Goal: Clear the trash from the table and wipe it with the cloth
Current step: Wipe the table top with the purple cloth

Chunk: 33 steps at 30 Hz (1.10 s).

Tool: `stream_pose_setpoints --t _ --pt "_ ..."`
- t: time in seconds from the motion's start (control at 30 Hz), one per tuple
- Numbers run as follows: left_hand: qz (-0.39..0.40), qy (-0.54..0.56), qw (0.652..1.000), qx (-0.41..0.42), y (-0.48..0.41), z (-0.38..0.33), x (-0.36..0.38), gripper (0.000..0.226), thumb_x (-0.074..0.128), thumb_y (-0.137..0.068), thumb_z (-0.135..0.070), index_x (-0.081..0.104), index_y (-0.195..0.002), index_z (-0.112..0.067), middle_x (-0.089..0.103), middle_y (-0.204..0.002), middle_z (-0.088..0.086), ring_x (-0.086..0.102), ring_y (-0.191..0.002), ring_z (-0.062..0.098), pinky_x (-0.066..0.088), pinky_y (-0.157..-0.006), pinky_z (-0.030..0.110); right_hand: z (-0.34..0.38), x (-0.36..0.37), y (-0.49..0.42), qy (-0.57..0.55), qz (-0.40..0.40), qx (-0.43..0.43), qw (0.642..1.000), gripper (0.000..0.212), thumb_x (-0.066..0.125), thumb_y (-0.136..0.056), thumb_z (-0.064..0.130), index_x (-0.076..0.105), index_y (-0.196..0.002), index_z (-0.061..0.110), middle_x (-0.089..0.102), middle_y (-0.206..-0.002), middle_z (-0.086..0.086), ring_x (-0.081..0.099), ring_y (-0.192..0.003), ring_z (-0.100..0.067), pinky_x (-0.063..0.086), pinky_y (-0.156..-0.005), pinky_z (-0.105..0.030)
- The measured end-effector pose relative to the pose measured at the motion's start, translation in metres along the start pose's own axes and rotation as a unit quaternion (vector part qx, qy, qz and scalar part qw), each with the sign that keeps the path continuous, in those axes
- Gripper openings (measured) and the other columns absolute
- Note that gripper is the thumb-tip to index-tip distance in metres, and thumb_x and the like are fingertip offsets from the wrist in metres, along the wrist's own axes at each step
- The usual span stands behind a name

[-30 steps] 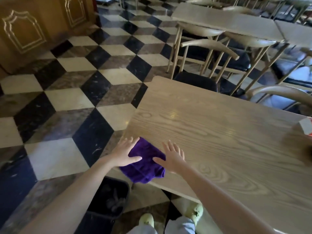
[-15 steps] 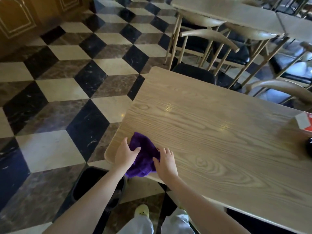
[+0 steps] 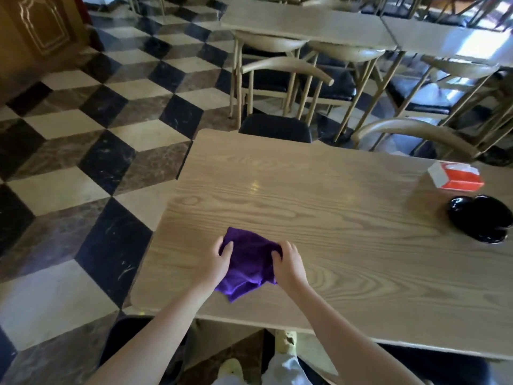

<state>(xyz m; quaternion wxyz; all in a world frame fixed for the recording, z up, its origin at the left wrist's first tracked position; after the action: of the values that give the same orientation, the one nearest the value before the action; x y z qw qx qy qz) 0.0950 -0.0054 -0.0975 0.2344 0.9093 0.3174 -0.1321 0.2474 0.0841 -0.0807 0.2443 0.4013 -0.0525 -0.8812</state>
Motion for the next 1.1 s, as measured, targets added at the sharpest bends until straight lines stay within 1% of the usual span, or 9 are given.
stream_pose_setpoints --t 0.13,0.2,0.27,0.37,0.47,0.6,0.77,1.0,1.1 --pt "0.054 0.060 0.997 0.003 -0.014 -0.029 0.033 0.029 0.053 -0.094 -0.021 0.056 -0.120 -0.010 0.066 -0.108 -0.001 0.059 -0.111 0.024 0.044 -0.098 0.035 -0.003 -0.048 -0.030 -0.046 -0.080 0.001 0.996 0.021 0.045 -0.089 0.009 0.057 -0.105 0.006 0.055 -0.108 -0.013 0.053 -0.099 -0.030 0.040 -0.082 -0.031" --pt "0.055 0.068 0.996 0.014 -0.025 -0.040 0.047 0.026 0.052 -0.091 -0.007 0.057 -0.115 -0.015 0.064 -0.098 -0.003 0.061 -0.094 0.019 0.047 -0.087 0.024 -0.006 -0.062 -0.050 -0.008 -0.086 -0.015 0.996 0.031 0.046 -0.089 0.013 0.054 -0.119 0.010 0.053 -0.117 -0.012 0.051 -0.107 -0.030 0.040 -0.088 -0.032" --pt "0.035 0.070 0.997 -0.004 -0.035 -0.044 0.054 0.038 0.048 -0.088 0.003 0.055 -0.121 -0.013 0.063 -0.106 0.002 0.059 -0.091 0.014 0.046 -0.082 0.016 -0.014 -0.063 -0.067 0.127 -0.048 -0.052 0.989 0.049 0.049 -0.090 0.028 0.039 -0.137 0.018 0.044 -0.135 -0.011 0.040 -0.121 -0.032 0.034 -0.101 -0.038" --pt "-0.017 -0.019 0.999 -0.023 -0.049 -0.031 0.045 0.043 0.048 -0.089 -0.001 0.051 -0.131 -0.012 0.058 -0.129 0.010 0.056 -0.115 0.022 0.041 -0.102 0.032 -0.024 -0.039 -0.085 0.306 0.083 -0.169 0.933 0.075 0.047 -0.085 0.057 0.015 -0.147 0.031 0.013 -0.157 -0.005 0.010 -0.142 -0.031 0.009 -0.116 -0.047" --pt "-0.058 -0.127 0.990 0.031 -0.066 -0.020 0.025 0.042 0.051 -0.093 -0.012 0.051 -0.135 -0.014 0.054 -0.138 0.007 0.049 -0.128 0.022 0.036 -0.108 0.036 -0.029 -0.011 -0.101 0.363 0.164 -0.254 0.881 0.082 0.042 -0.080 0.069 0.009 -0.147 0.036 -0.003 -0.160 -0.005 -0.007 -0.145 -0.033 -0.005 -0.114 -0.058" --pt "-0.092 -0.260 0.955 0.106 -0.111 -0.014 -0.003 0.047 0.050 -0.095 -0.021 0.042 -0.141 -0.013 0.040 -0.150 0.010 0.030 -0.142 0.023 0.025 -0.116 0.042 -0.035 0.011 -0.107 0.391 0.130 -0.292 0.863 0.087 0.041 -0.070 0.077 0.029 -0.144 0.032 0.028 -0.153 -0.015 0.026 -0.139 -0.041 0.012 -0.109 -0.070" --pt "-0.093 -0.461 0.880 0.067 -0.158 0.012 -0.026 0.065 0.020 -0.094 -0.054 0.015 -0.150 -0.022 0.009 -0.160 0.003 0.000 -0.147 0.017 0.001 -0.120 0.045 -0.044 0.028 -0.113 0.336 0.071 -0.316 0.884 0.082 0.039 -0.071 0.078 0.029 -0.142 0.039 0.039 -0.148 -0.014 0.035 -0.135 -0.040 0.009 -0.107 -0.064" --pt "-0.121 -0.516 0.845 0.069 -0.161 0.023 -0.022 0.071 0.002 -0.092 -0.059 0.018 -0.149 -0.020 0.016 -0.157 0.002 0.005 -0.145 0.015 0.002 -0.119 0.043 -0.005 0.037 -0.166 0.323 0.025 -0.345 0.881 0.065 0.056 -0.076 0.054 0.039 -0.137 0.039 0.049 -0.142 -0.002 0.051 -0.125 -0.025 0.036 -0.101 -0.060" --pt "-0.120 -0.514 0.847 0.064 -0.161 0.023 -0.023 0.069 0.006 -0.093 -0.058 0.022 -0.148 -0.019 0.020 -0.156 0.004 0.011 -0.144 0.017 0.001 -0.117 0.041 0.028 0.046 -0.210 0.311 0.024 -0.355 0.881 0.064 0.061 -0.079 0.048 0.039 -0.138 0.038 0.047 -0.144 0.000 0.047 -0.130 -0.025 0.032 -0.104 -0.059"
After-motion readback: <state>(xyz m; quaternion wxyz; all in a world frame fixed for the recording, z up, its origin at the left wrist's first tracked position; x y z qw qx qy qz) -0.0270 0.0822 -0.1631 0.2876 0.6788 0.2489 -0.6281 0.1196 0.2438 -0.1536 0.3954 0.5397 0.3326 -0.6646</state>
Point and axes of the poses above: each hand's wrist, its own y-axis away from the middle knuckle, its own x-axis out of the palm, z = x × y, the point moved 3 cm from there along -y, towards the middle knuckle
